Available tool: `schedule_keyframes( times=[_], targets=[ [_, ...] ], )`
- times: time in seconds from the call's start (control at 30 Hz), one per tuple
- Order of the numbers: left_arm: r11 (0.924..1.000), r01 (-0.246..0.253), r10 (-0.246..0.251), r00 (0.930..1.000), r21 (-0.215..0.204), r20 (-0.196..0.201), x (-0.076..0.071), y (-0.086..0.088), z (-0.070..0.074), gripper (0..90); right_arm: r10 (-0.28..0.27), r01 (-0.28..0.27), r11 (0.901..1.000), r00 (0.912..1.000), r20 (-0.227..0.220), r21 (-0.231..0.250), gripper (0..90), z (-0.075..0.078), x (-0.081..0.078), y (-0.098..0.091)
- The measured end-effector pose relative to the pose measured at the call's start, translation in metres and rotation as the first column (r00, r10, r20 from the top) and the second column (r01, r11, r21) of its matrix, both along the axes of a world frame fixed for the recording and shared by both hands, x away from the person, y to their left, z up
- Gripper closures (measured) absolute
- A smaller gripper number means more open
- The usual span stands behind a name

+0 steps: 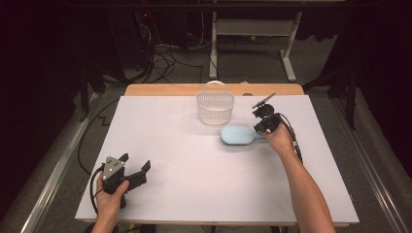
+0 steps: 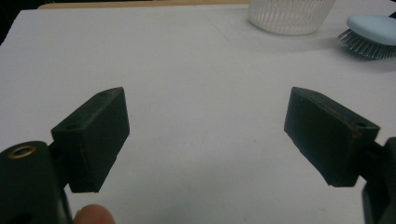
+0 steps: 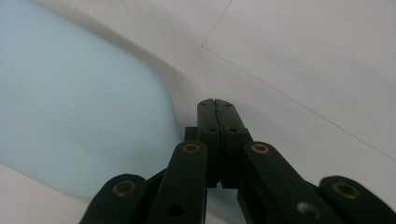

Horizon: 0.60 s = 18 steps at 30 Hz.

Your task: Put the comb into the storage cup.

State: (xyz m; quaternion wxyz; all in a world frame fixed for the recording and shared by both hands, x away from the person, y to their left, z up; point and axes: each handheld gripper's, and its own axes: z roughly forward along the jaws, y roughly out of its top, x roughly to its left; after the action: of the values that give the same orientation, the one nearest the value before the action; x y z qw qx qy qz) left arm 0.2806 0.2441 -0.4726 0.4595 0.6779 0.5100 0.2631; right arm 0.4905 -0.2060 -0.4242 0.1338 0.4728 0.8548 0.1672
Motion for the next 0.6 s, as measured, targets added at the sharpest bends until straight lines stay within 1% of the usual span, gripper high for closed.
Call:
schedule_keyframes(
  times=[0.07, 0.23, 0.33, 0.6],
  targets=[
    [1.0, 0.002, -0.002, 1.0, 0.0, 0.0, 0.0, -0.001, 0.0, 14.9, 0.004, -0.004, 1.0, 1.0, -0.002, -0.003, 90.0, -0.001, -0.001, 0.0],
    [1.0, 0.005, -0.005, 1.0, 0.001, -0.002, 0.0, -0.001, 0.0, 14.9, 0.003, -0.003, 1.0, 1.0, -0.002, 0.009, 90.0, -0.002, -0.005, -0.002],
    [1.0, 0.004, -0.004, 1.0, -0.002, -0.004, 0.0, -0.001, 0.0, 14.9, 0.003, -0.003, 0.9999, 1.0, -0.009, 0.016, 90.0, -0.002, -0.007, -0.004],
    [1.0, -0.006, 0.006, 1.0, -0.005, -0.002, 0.0, 0.001, 0.0, 14.9, 0.008, -0.008, 0.9996, 0.9999, -0.012, 0.026, 90.0, -0.004, -0.018, -0.006]
  ],
)
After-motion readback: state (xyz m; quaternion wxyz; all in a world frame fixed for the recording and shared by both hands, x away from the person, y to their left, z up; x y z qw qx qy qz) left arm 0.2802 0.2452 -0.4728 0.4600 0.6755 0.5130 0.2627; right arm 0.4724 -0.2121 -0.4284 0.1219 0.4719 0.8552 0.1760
